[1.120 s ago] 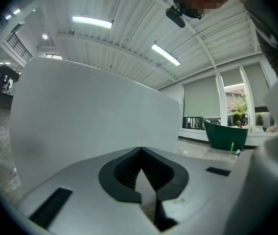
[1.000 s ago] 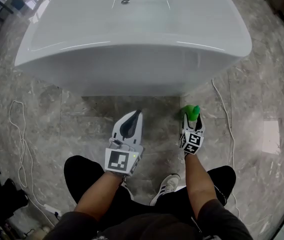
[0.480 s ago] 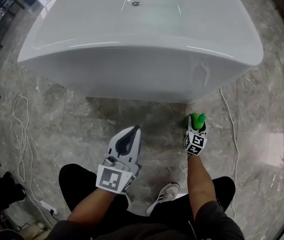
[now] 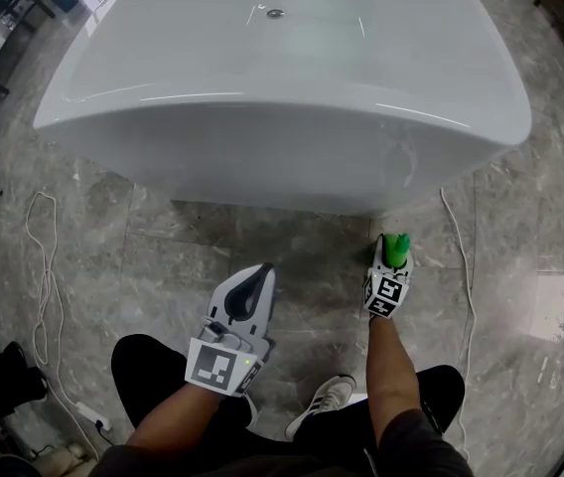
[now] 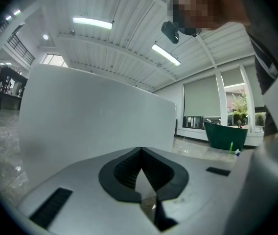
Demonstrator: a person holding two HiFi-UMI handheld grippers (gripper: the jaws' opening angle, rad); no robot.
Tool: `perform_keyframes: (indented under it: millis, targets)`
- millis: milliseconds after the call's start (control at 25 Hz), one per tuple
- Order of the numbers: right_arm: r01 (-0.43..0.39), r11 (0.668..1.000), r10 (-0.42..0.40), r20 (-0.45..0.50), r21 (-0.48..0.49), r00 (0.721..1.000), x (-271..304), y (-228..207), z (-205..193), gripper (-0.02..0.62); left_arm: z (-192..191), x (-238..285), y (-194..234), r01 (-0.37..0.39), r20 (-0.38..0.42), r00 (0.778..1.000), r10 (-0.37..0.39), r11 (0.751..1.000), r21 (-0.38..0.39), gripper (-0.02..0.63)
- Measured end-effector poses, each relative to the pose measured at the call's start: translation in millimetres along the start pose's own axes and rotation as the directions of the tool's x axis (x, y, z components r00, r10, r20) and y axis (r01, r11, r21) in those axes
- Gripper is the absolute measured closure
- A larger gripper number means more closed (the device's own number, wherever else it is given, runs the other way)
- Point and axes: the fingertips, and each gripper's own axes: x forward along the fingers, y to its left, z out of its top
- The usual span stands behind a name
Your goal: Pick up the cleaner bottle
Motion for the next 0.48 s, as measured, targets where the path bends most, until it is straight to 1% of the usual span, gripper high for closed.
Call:
perform_keyframes:
  millis: [120,320,360,480]
  targets:
    - [-0.005,1.000,0.005,-0.001,-0.008,1.000,1.3,2.2,-1.1,0.402,-5.7,0.2,3.2,-0.001,-0.011,1.000,0.000,1.000,-0.004,0.600]
    - [-0.006,1.000,0.006,-0.020,-0.015,1.000,-0.6,4.5,2.5,0.405,-2.0,1.0,7.1,-0.002,-0.001,1.000,0.002,1.000,-0.001,0.600]
    - [-0.006,1.000,0.006,-0.020,-0.012,1.000,-1.1,4.8,5.5,0.405,-2.2,1.7,8.9,-0.003,-0.003,1.000,0.003,1.000,-0.014,0.600]
    - [0.019,1.000,-0.019,-0.017,0.006,1.000,-9.5,-1.5,19.9,0.407,-1.1,2.4,13.2,-0.006,-0.003,1.000,0.006,0.996,-0.092,0.600]
